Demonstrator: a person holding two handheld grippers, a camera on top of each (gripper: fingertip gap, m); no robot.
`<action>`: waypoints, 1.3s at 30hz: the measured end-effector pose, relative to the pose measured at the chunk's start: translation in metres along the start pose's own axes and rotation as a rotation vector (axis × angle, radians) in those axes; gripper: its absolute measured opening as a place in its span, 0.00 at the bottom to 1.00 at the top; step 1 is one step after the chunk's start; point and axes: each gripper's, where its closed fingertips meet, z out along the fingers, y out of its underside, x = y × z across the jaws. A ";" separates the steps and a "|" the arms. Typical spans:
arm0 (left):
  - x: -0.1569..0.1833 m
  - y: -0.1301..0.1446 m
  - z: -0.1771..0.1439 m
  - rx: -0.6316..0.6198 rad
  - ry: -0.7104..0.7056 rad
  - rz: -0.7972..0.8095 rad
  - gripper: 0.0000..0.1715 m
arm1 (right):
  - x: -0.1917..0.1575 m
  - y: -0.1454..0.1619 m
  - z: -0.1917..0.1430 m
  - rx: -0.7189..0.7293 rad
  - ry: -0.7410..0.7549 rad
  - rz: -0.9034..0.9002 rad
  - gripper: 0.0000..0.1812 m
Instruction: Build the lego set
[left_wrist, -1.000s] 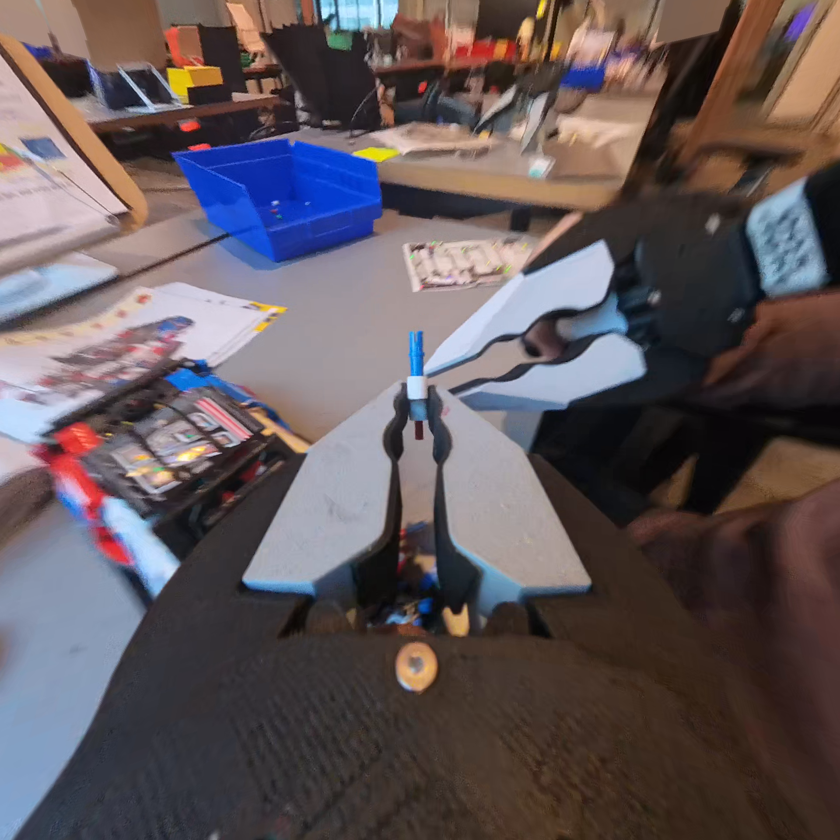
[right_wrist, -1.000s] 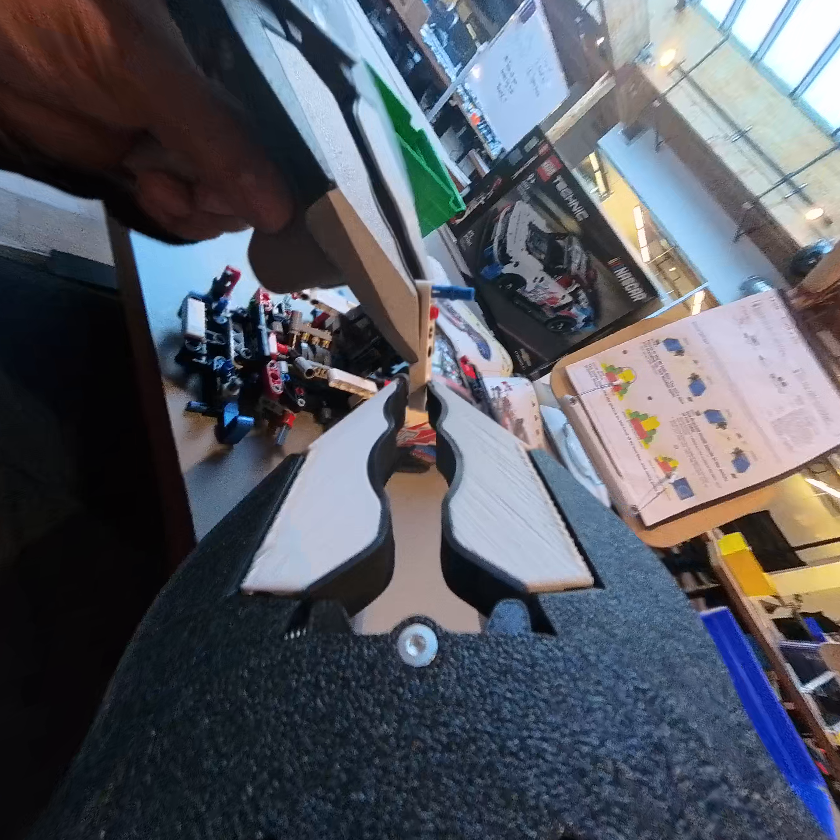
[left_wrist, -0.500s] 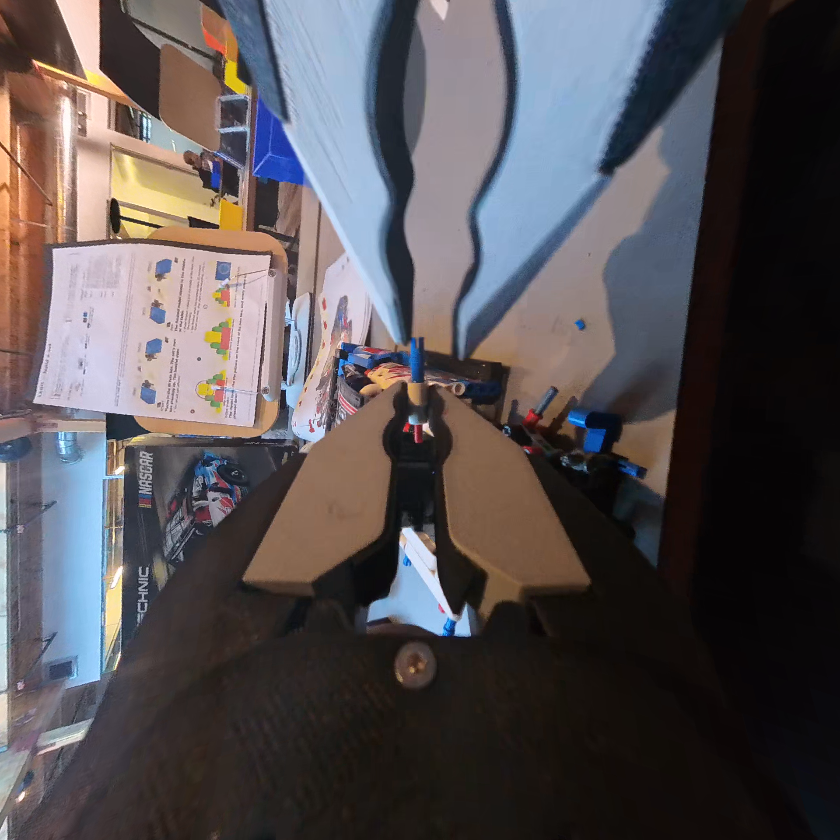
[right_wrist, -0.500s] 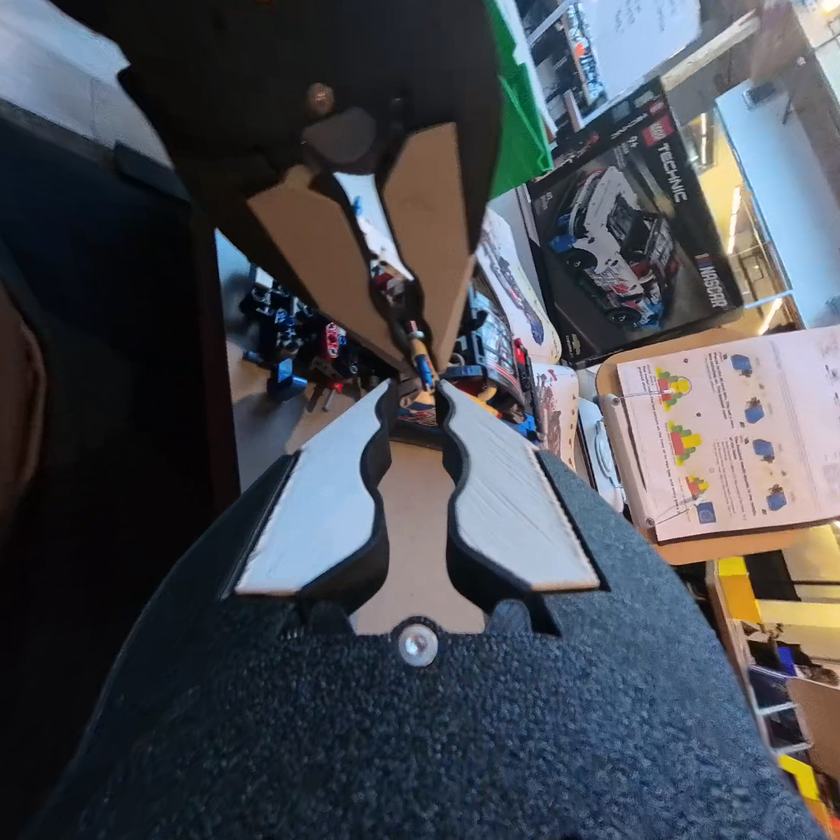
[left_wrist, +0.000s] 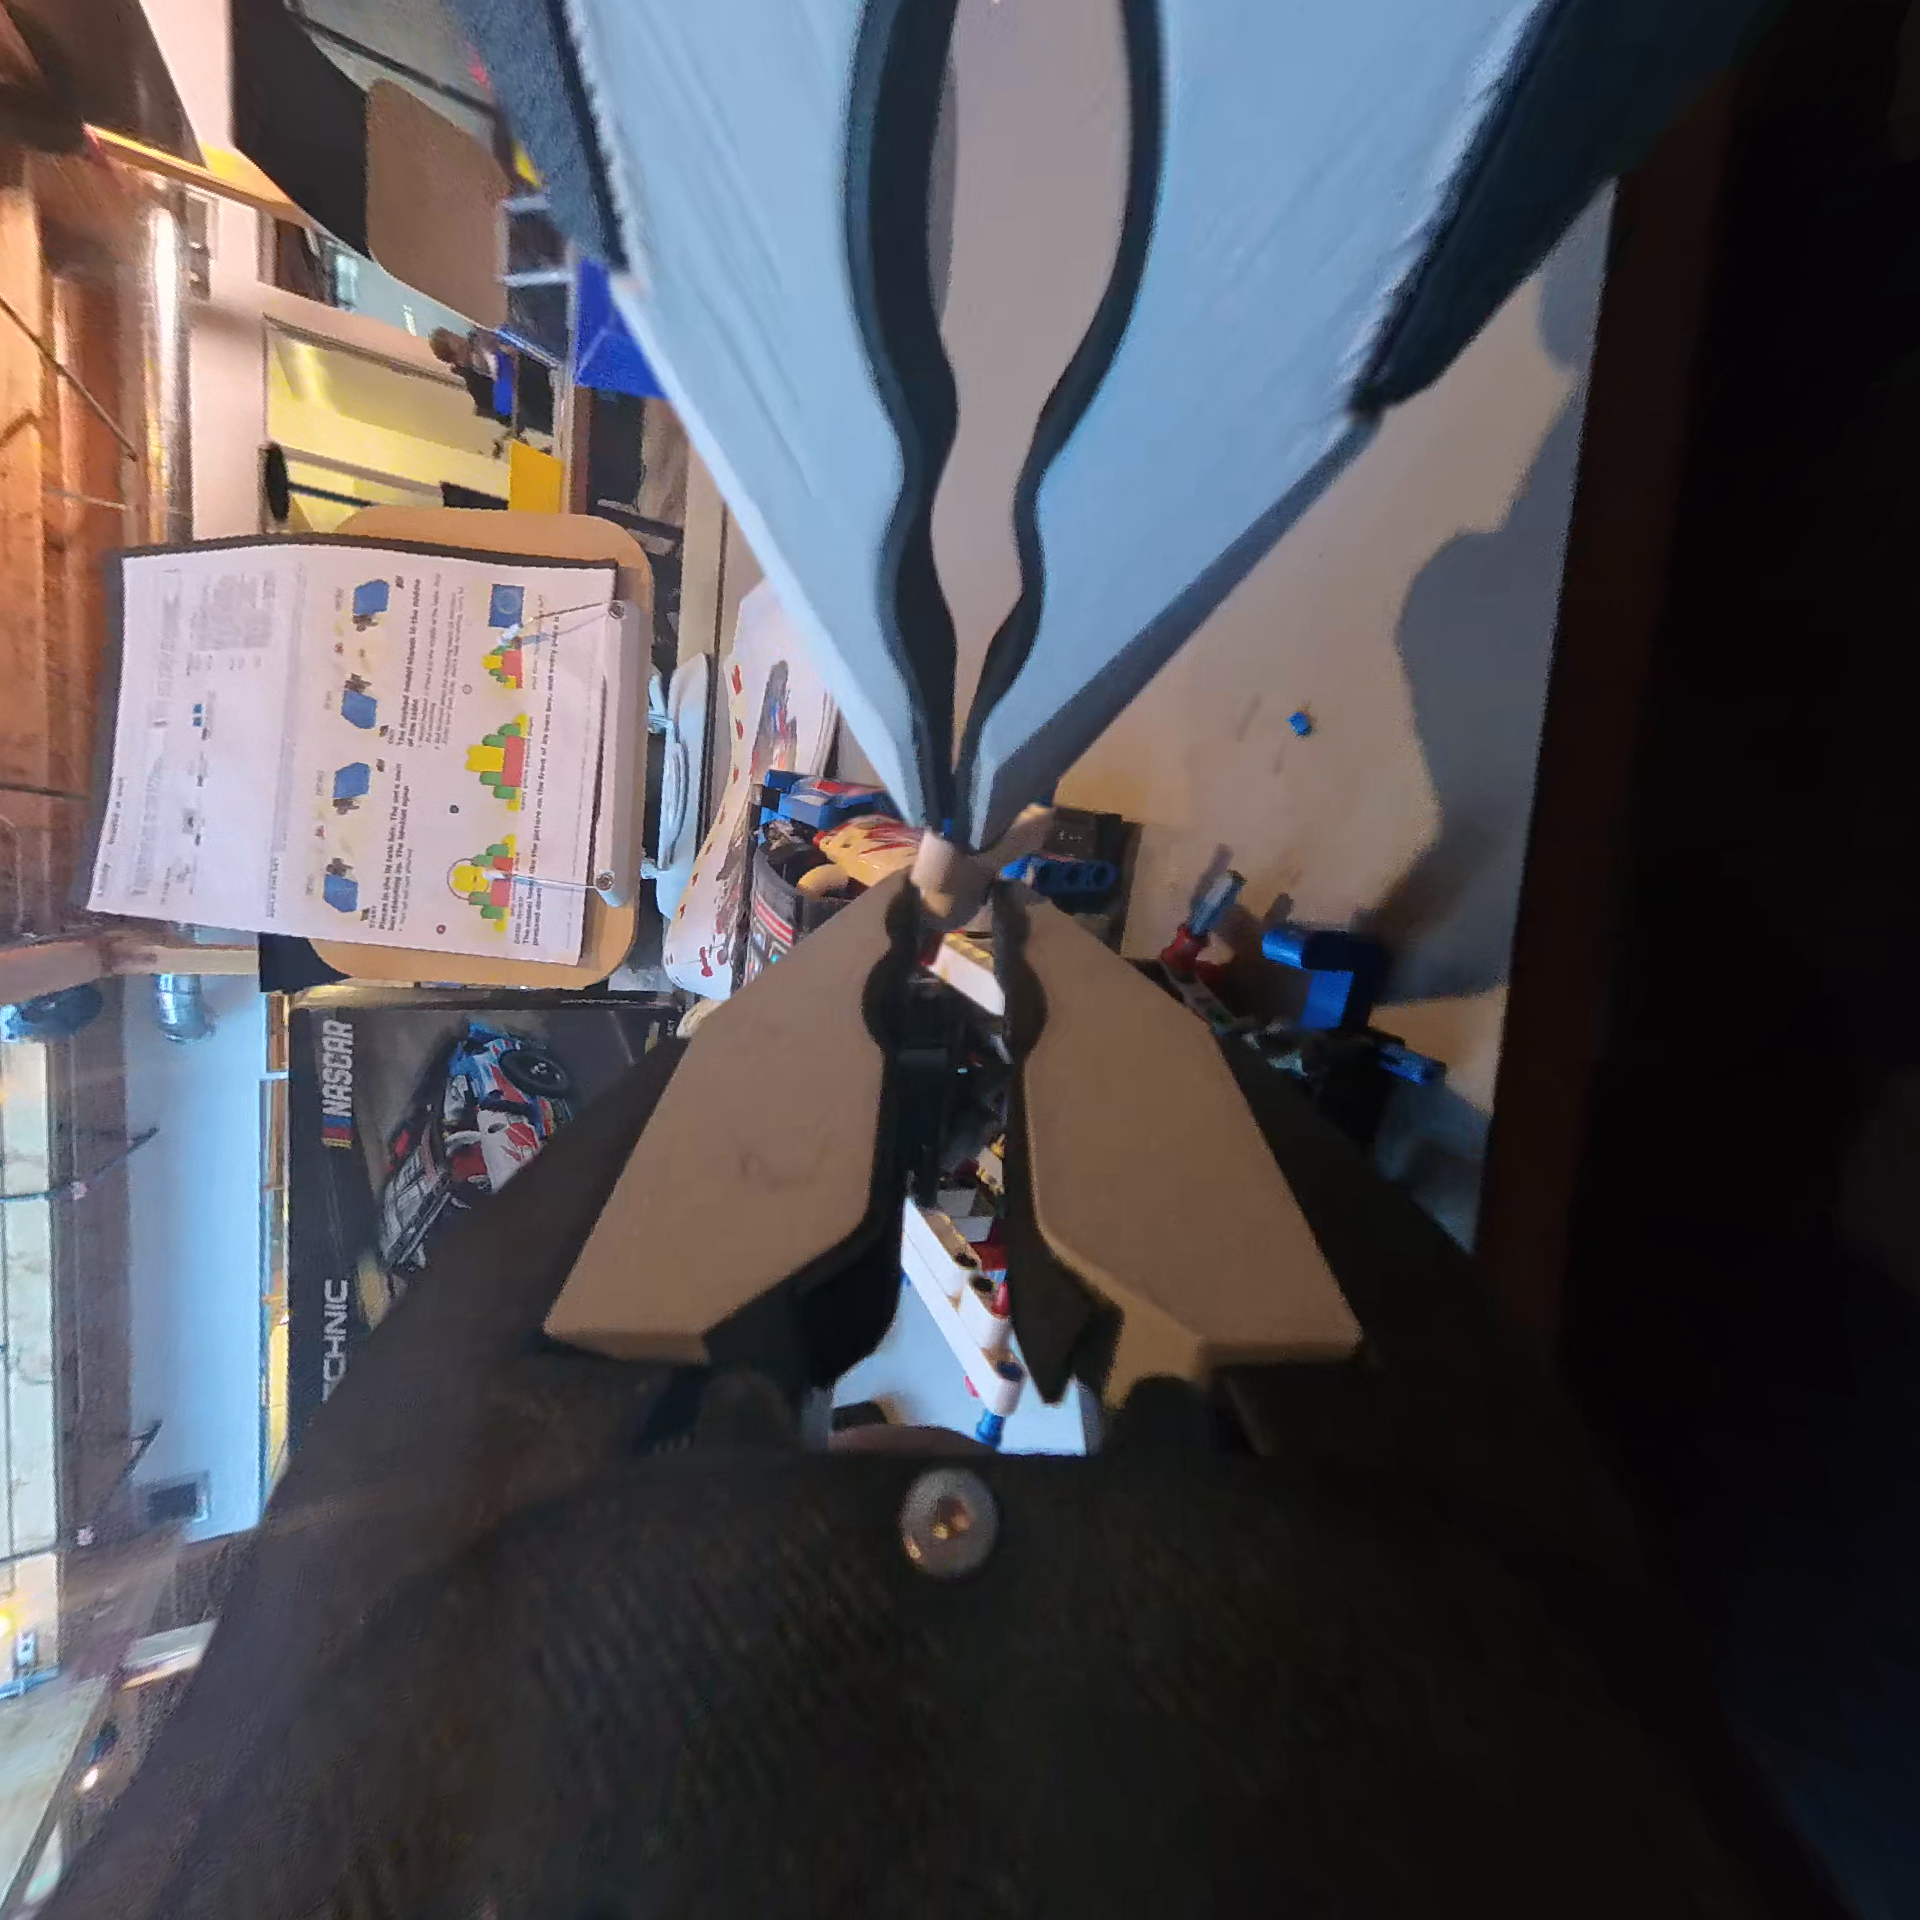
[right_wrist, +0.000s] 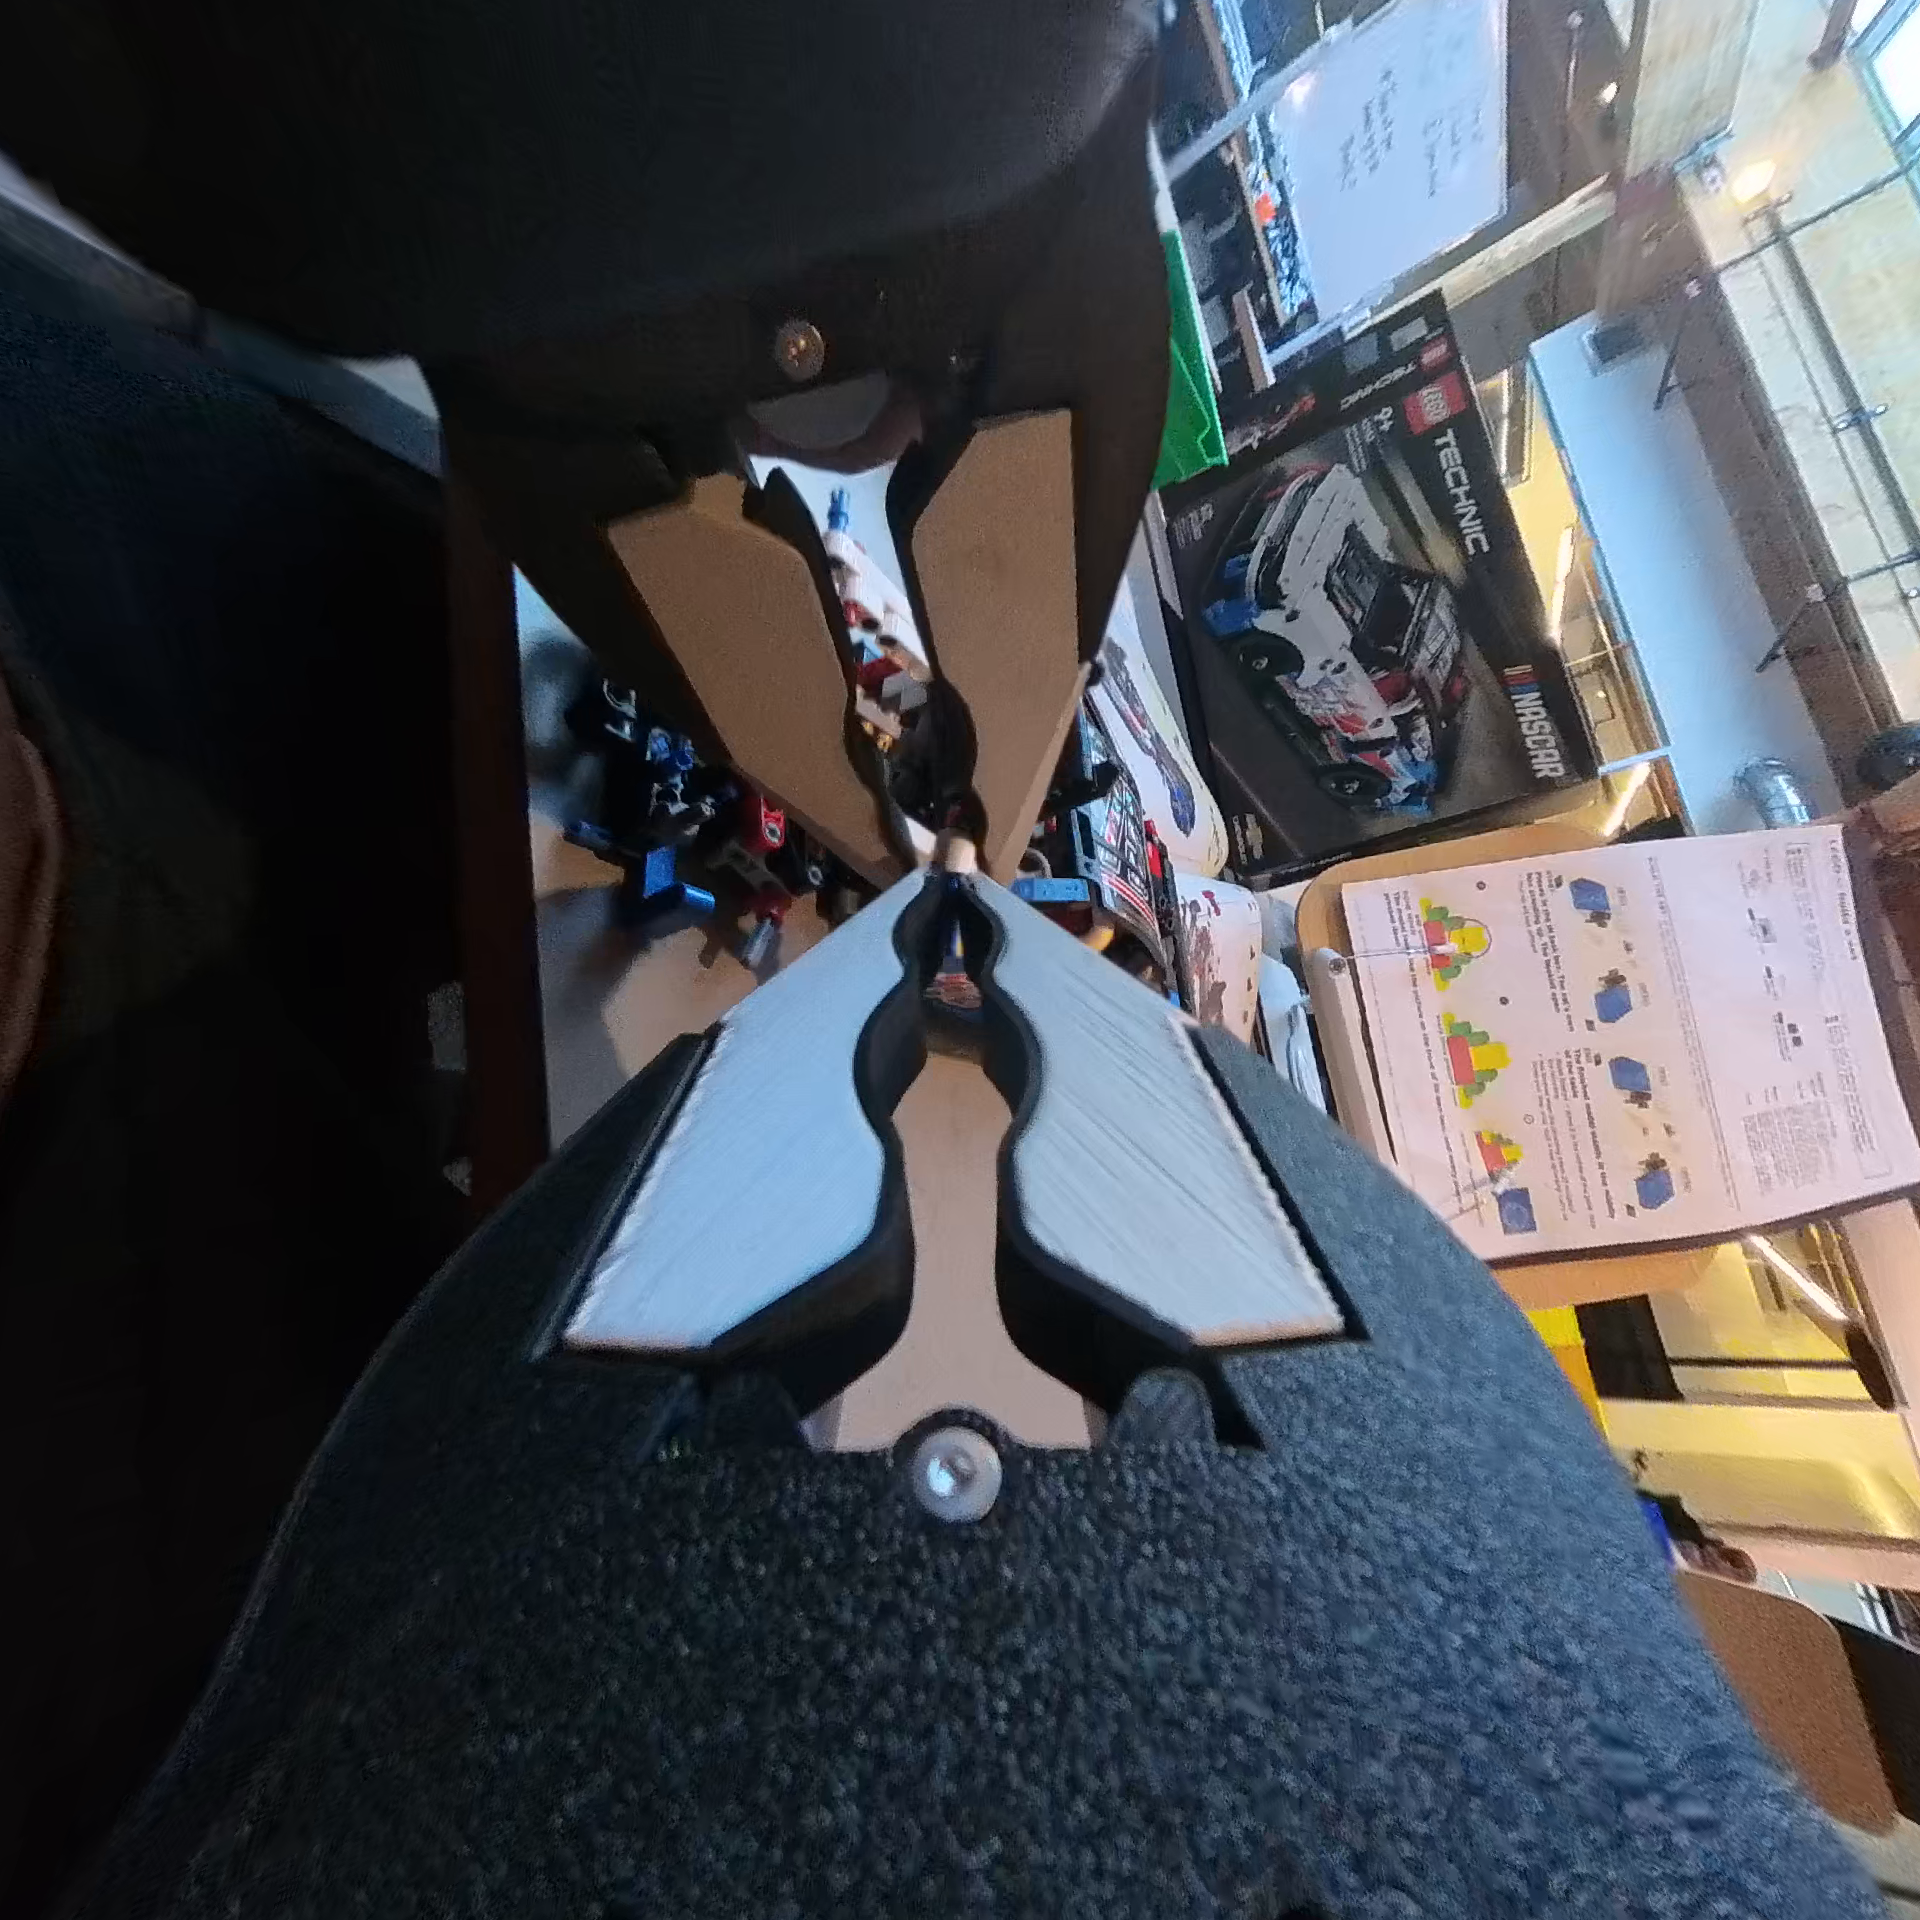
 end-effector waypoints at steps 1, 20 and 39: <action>-0.002 0.000 -0.001 0.015 -0.018 -0.006 0.06 | -0.001 -0.002 -0.001 0.013 0.001 0.004 0.01; 0.008 0.007 -0.008 0.071 -0.093 0.038 0.03 | -0.011 0.006 0.007 0.056 -0.084 0.095 0.14; 0.012 0.009 -0.016 0.128 -0.033 0.023 0.15 | 0.003 0.031 0.041 -0.118 0.148 -0.274 0.04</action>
